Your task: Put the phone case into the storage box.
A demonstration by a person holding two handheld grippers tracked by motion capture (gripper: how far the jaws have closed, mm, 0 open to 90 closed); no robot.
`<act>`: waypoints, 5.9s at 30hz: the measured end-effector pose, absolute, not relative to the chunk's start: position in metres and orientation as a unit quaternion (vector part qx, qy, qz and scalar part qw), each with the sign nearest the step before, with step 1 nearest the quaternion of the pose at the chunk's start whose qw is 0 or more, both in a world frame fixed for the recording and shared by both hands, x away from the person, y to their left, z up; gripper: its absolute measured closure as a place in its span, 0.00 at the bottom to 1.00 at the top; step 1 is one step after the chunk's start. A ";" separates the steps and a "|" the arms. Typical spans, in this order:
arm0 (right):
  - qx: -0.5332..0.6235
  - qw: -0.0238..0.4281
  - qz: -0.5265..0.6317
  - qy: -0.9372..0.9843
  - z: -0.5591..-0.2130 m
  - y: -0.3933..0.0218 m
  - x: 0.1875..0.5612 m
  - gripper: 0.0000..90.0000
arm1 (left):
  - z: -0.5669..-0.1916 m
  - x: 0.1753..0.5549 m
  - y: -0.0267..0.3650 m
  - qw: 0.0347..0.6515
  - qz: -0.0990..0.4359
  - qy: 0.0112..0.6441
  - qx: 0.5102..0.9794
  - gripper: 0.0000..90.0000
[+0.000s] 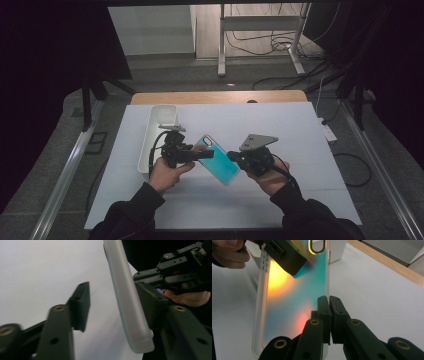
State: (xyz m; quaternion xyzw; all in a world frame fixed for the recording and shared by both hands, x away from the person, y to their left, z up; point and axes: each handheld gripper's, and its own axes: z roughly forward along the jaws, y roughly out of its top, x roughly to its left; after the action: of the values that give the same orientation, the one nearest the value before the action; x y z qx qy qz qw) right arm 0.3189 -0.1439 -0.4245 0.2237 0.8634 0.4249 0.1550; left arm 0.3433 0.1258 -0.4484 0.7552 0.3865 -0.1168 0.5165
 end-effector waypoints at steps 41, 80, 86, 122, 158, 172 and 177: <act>0.246 0.047 0.429 0.868 -0.426 -0.153 0.336 0.38 | -0.444 0.344 0.133 0.513 -0.142 0.369 0.762 0.95; 0.210 -0.022 0.430 0.878 -0.438 -0.141 0.334 0.00 | -0.433 0.334 0.119 0.534 -0.133 0.271 0.790 0.95; 0.200 -0.026 0.420 0.885 -0.438 -0.140 0.332 0.18 | -0.431 0.333 0.119 0.538 -0.134 0.263 0.790 0.95; 0.172 -0.087 0.429 0.883 -0.431 -0.144 0.332 0.95 | -0.428 0.330 0.115 0.550 -0.109 0.253 0.788 0.50; 0.241 0.057 0.461 0.852 -0.425 -0.154 0.329 0.95 | -0.424 0.330 0.121 0.516 0.004 0.364 0.775 0.01; 0.242 0.064 0.460 0.852 -0.426 -0.149 0.324 0.95 | -0.423 0.328 0.122 0.510 -0.017 0.368 0.777 0.59; 0.238 0.066 0.458 0.854 -0.426 -0.146 0.322 0.95 | -0.424 0.329 0.124 0.511 -0.026 0.371 0.775 0.74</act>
State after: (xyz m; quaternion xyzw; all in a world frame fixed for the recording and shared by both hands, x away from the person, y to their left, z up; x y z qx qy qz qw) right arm 0.3225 -0.1464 -0.4264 0.2383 0.8541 0.4576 0.0664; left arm 0.3287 0.1240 -0.4237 0.7749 0.3709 -0.0256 0.5112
